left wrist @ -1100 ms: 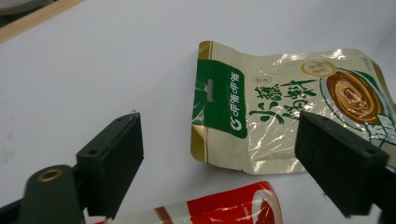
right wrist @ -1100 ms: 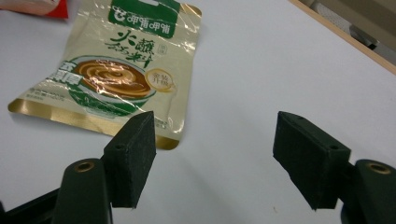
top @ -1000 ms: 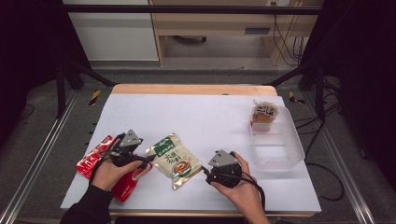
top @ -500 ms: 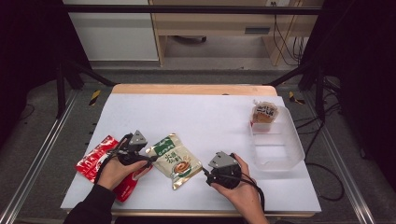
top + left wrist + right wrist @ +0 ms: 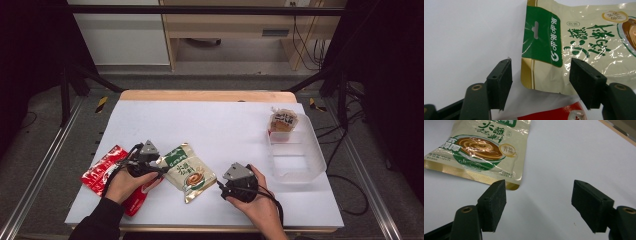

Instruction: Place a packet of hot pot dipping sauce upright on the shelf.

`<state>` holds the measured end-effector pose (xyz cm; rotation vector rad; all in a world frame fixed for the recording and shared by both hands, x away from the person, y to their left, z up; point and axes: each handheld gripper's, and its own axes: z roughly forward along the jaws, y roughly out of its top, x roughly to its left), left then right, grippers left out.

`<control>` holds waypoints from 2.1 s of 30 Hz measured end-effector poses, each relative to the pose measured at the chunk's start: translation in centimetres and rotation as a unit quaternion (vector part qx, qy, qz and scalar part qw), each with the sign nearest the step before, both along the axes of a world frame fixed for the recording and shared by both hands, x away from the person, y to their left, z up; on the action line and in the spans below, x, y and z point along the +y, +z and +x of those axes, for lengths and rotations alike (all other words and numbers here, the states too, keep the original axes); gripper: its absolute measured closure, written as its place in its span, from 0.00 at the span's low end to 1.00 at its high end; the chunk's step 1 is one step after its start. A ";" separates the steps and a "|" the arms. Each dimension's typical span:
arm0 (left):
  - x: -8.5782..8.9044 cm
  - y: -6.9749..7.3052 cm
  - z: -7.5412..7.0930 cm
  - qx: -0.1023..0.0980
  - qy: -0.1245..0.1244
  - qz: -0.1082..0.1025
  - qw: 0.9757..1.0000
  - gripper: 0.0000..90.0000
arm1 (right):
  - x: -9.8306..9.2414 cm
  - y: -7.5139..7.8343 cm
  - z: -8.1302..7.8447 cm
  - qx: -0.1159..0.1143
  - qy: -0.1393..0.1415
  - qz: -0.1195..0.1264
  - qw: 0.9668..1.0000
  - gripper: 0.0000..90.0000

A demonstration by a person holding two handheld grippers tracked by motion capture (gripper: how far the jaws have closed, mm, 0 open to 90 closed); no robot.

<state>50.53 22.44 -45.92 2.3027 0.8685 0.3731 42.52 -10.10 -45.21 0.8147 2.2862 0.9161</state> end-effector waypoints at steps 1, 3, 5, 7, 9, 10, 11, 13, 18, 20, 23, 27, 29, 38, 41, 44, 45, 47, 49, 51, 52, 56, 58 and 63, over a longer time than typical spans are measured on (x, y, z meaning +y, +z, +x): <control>-0.1 0.0 0.0 0.002 0.000 0.000 1.000 0.40 | -0.1 0.0 0.0 0.000 -0.001 0.000 1.000 0.32; -0.3 -0.1 0.0 0.007 -0.006 -0.002 1.000 0.41 | -0.1 0.0 0.1 -0.001 -0.001 0.000 1.000 0.31; -0.4 -0.2 0.0 0.011 -0.008 -0.001 1.000 0.42 | -0.2 0.0 0.1 -0.001 -0.001 0.000 1.000 0.31; -0.4 -0.1 0.0 0.008 -0.005 0.000 1.000 0.48 | -0.2 0.0 0.1 -0.001 -0.001 0.000 1.000 0.31; -0.4 0.0 -0.1 0.007 -0.005 -0.001 1.000 0.49 | -0.1 0.0 0.1 0.000 -0.002 -0.001 1.000 0.31; -0.4 0.0 -0.2 0.005 -0.005 -0.003 1.000 0.50 | -0.1 0.0 0.1 0.000 -0.002 -0.001 1.000 0.31; -0.3 0.2 -0.2 0.006 -0.006 -0.003 1.000 0.53 | -0.2 0.0 0.1 0.000 -0.002 -0.001 1.000 0.31; -0.1 0.6 -0.5 0.007 -0.013 -0.018 1.000 0.55 | -0.2 0.0 0.1 0.001 -0.003 -0.001 1.000 0.31; -0.2 1.2 -1.1 0.009 -0.031 -0.035 0.999 0.61 | -0.4 -0.1 0.2 0.001 -0.005 -0.001 1.000 0.31; -0.3 1.2 -1.1 0.010 -0.035 -0.029 0.999 0.64 | -0.4 -0.1 0.2 0.002 -0.006 0.001 1.000 0.31; -0.7 1.0 -1.2 0.019 -0.048 -0.026 0.998 0.65 | -0.4 -0.1 0.2 0.001 -0.004 -0.001 1.000 0.31; -1.1 0.4 -0.9 0.025 -0.046 -0.007 0.999 0.70 | -0.3 -0.2 0.2 0.004 -0.004 -0.004 1.000 0.31; -1.2 0.4 -0.9 0.025 -0.043 -0.004 0.999 0.71 | -0.3 -0.2 0.2 0.004 -0.004 -0.004 1.000 0.31; -0.9 0.6 -0.6 0.015 -0.033 -0.004 0.999 0.98 | -0.2 -0.2 0.2 0.003 -0.002 -0.005 1.000 0.31; -1.0 1.3 -0.8 0.004 -0.036 -0.007 0.999 1.00 | -0.3 -0.1 0.2 0.004 -0.003 -0.006 1.000 0.31; -1.0 2.0 -0.7 -0.005 -0.038 -0.014 0.999 1.00 | -0.5 -0.2 0.4 0.006 -0.007 -0.001 1.000 0.31; -0.9 2.3 -0.6 -0.005 -0.039 -0.022 0.999 1.00 | -0.5 -0.1 0.5 0.008 -0.007 0.002 1.000 0.31; -1.0 3.5 -0.6 -0.012 -0.045 -0.029 0.998 1.00 | -0.7 0.0 0.6 0.007 -0.008 0.005 1.000 0.30; -1.3 4.5 -0.7 -0.017 -0.056 -0.028 0.998 1.00 | -0.8 0.2 0.6 0.011 -0.010 0.008 1.000 0.29; -1.4 5.0 -0.8 -0.019 -0.062 -0.026 0.998 1.00 | -0.8 0.3 0.6 0.010 -0.011 0.009 1.000 0.29; -1.6 5.6 -0.9 -0.021 -0.069 -0.025 0.997 1.00 | -0.9 0.5 0.7 0.008 -0.009 0.008 1.000 0.28; -2.4 8.0 -1.2 -0.031 -0.095 -0.031 0.994 1.00 | -0.9 1.9 0.9 0.002 -0.001 0.005 1.000 0.28; -2.9 9.2 -1.5 -0.036 -0.112 -0.031 0.993 1.00 | -0.9 2.7 1.0 0.003 0.009 0.004 1.000 0.26; -4.3 11.7 -2.6 -0.054 -0.148 -0.018 0.987 1.00 | -1.0 4.6 1.2 0.023 0.039 -0.017 0.999 0.20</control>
